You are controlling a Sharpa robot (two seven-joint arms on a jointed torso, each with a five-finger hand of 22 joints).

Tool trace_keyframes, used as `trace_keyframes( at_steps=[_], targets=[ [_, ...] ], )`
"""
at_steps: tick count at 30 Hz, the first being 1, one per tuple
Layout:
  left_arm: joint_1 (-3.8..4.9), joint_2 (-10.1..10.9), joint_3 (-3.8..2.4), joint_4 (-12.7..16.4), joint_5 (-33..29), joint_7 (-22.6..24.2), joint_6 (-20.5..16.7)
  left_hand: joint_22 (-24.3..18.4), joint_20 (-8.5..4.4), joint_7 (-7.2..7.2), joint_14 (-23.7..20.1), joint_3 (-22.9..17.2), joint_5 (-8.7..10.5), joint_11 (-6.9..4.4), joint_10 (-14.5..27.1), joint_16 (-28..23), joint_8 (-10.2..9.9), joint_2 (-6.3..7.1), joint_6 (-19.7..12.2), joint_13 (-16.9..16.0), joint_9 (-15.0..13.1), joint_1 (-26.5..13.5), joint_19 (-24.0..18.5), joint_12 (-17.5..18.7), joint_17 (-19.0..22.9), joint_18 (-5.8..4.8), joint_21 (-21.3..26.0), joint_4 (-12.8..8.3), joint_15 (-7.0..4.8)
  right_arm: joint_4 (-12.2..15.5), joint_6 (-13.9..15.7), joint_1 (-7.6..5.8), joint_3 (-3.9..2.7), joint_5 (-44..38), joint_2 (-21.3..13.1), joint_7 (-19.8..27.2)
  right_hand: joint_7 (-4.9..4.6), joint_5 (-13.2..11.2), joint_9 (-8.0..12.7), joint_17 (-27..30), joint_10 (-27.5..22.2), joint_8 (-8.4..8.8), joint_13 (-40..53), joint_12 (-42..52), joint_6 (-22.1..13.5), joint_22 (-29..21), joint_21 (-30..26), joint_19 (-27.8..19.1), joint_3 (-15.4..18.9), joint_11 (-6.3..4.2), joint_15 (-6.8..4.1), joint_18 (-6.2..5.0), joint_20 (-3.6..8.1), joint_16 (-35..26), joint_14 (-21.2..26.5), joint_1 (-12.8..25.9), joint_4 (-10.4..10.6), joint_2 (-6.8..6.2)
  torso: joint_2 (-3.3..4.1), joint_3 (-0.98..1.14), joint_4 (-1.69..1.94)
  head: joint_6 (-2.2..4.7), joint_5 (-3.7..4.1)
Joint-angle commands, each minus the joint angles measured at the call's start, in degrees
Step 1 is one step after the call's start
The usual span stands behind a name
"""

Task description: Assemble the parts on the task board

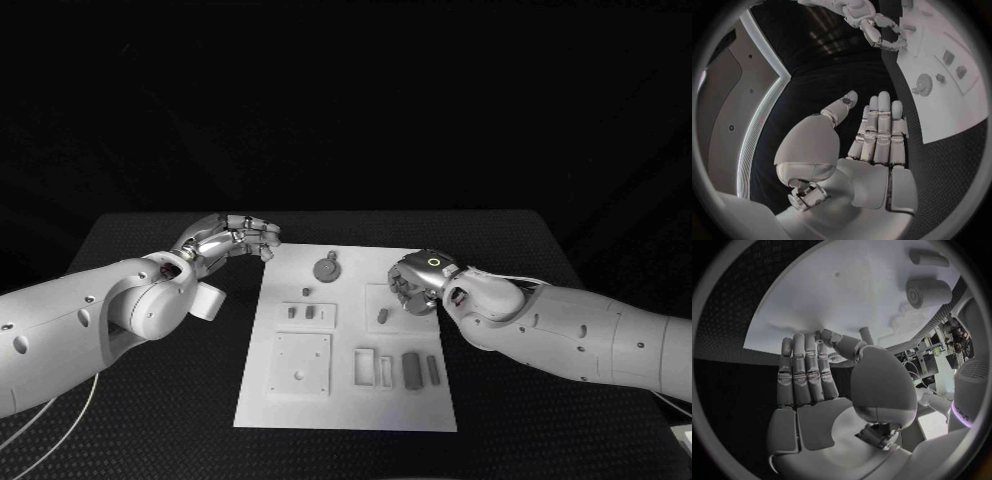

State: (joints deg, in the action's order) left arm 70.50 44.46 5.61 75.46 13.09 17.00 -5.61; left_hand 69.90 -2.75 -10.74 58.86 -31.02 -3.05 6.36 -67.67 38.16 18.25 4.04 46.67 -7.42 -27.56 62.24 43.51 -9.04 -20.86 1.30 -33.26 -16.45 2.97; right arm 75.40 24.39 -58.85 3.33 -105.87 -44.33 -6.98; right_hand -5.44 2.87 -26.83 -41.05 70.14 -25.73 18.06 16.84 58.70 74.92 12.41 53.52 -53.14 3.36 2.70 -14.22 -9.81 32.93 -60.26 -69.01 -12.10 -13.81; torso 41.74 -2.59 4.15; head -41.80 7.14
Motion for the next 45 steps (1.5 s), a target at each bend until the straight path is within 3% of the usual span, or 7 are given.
trace_keyframes(
  at_steps=[1, 31, 45],
  targets=[
    [0.02, -0.04, -0.04, -0.05, -0.37, 0.27, 0.77, 0.1, 0.04, 0.0, 0.48, 0.43, 0.05, 0.3, 0.1, -0.26, -0.23, 0.15, -0.55, 0.07, 0.08, -0.6, 0.31, 0.19, -0.11, 0.84, 0.28, 0.06, -0.04, 0.05, -1.64, 0.43, 0.17, 0.04, -0.13, -0.45, 0.04, -0.11, -0.09, -0.1, 0.4, -0.04, 0.04, 0.11, 0.5, 0.9, 0.21, 0.37, -0.29, 0.04, -0.09, -0.78, 0.09, -0.36, -0.36, -0.3, 0.06, -0.09, 0.0, 0.01, -0.01, -0.02, -0.08],
    [0.02, 0.0, -0.04, -2.67, -0.38, -0.39, 1.11, 0.19, 0.03, -0.07, 0.51, 0.56, 0.04, 0.36, 0.18, -0.67, -0.2, 0.18, -0.78, 0.12, 0.11, -0.91, 0.34, 0.38, -0.57, 0.81, 0.46, 0.1, -0.03, 0.73, -0.54, 0.22, -0.94, 1.1, -0.5, -0.34, 0.07, -0.11, -0.49, -0.39, 0.61, -0.04, 0.45, -0.1, 0.56, 0.95, 0.26, 0.54, -0.25, -0.03, -0.18, -0.78, 0.15, -0.61, -0.64, -0.13, 0.39, -0.22, 0.04, -0.02, -0.01, 0.11, -0.26],
    [0.02, -0.05, -0.04, -2.79, -0.38, -0.32, 1.15, 0.22, 0.03, -0.09, 0.52, 0.56, 0.04, 0.38, 0.2, -0.78, -0.19, 0.2, -0.85, 0.14, 0.12, -0.94, 0.35, 0.43, -0.69, 0.81, 0.51, 0.1, -0.02, 2.47, -1.48, -0.25, -2.02, 2.08, -1.64, -0.19, 0.1, -0.11, -0.62, -0.48, 0.68, -0.05, 0.59, -0.16, 0.59, 0.96, 0.28, 0.59, -0.28, -0.06, -0.21, -0.78, 0.18, -0.69, -0.72, -0.12, 0.46, -0.26, 0.01, -0.04, -0.03, -0.05, -0.14]
  ],
)
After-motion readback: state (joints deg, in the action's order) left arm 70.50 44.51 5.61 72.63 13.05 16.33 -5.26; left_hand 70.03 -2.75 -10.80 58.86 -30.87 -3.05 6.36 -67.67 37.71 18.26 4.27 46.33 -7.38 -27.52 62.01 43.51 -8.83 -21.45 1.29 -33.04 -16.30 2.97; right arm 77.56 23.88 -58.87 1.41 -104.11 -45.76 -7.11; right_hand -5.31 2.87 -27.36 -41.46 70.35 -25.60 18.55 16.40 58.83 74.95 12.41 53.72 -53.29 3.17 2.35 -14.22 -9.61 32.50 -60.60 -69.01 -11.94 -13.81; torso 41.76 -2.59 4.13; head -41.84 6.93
